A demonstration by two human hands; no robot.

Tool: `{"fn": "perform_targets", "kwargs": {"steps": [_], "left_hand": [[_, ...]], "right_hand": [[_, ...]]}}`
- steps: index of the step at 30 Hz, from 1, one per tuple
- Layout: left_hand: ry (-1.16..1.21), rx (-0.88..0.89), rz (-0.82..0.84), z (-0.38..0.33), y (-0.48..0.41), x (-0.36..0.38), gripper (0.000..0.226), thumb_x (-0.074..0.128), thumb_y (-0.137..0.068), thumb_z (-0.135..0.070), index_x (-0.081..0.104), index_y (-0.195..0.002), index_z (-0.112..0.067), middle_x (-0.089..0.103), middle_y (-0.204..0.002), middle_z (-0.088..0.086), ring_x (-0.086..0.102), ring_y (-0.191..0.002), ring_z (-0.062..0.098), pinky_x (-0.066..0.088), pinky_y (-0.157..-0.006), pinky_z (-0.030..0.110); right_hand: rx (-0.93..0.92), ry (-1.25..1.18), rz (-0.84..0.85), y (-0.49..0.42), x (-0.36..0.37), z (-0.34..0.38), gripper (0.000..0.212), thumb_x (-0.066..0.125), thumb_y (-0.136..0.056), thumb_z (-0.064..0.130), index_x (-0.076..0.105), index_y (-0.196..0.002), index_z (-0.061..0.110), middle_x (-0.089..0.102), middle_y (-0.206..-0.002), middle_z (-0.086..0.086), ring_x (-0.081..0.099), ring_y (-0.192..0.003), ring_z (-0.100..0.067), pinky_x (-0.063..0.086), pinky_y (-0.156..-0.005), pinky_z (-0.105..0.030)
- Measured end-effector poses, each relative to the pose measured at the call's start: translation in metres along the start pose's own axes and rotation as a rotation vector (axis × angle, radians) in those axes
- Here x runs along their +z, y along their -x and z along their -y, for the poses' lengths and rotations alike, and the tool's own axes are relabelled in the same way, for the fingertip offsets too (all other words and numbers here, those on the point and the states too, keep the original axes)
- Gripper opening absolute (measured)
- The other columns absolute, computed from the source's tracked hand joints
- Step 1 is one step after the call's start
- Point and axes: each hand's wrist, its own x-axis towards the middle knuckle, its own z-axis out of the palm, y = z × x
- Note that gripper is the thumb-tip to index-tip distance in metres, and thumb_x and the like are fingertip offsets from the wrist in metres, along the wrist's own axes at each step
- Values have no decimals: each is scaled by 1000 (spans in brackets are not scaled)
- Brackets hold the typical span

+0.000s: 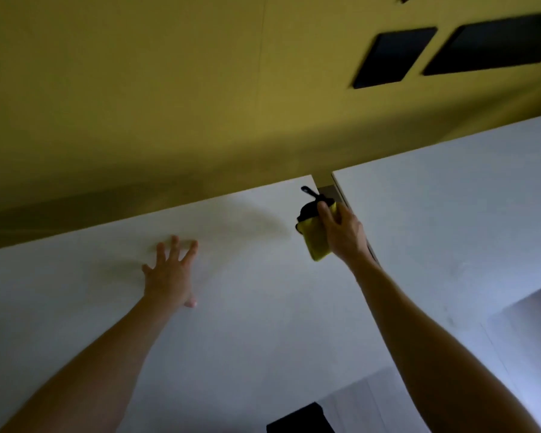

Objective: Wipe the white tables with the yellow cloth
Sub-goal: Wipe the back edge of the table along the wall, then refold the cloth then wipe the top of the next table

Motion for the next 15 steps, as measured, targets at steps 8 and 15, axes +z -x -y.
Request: {"fn": "perform_targets", "kwargs": {"steps": [8,15], "left_hand": [[767,382,-2,-74,100,-26,27,81,-96,-41,74,-121,-32,77,-110,-17,71,-100,-2,56,-89,26],[953,722,42,-177,176,-61,31,82,-95,-39,68,-122,-44,78,-114,-23,70,-111,-9,54,-86,10]], "right_hand": [[52,-105,11,135,-26,-22,64,49,-95,75,69,-118,19,49,-126,-6,55,-115,-25,49,-93,-39],[77,-389,-96,202,-75,-41,50,55,-99,71,75,-106,25,63,-109,-1,63,-103,-18,55,-90,-38]]}}
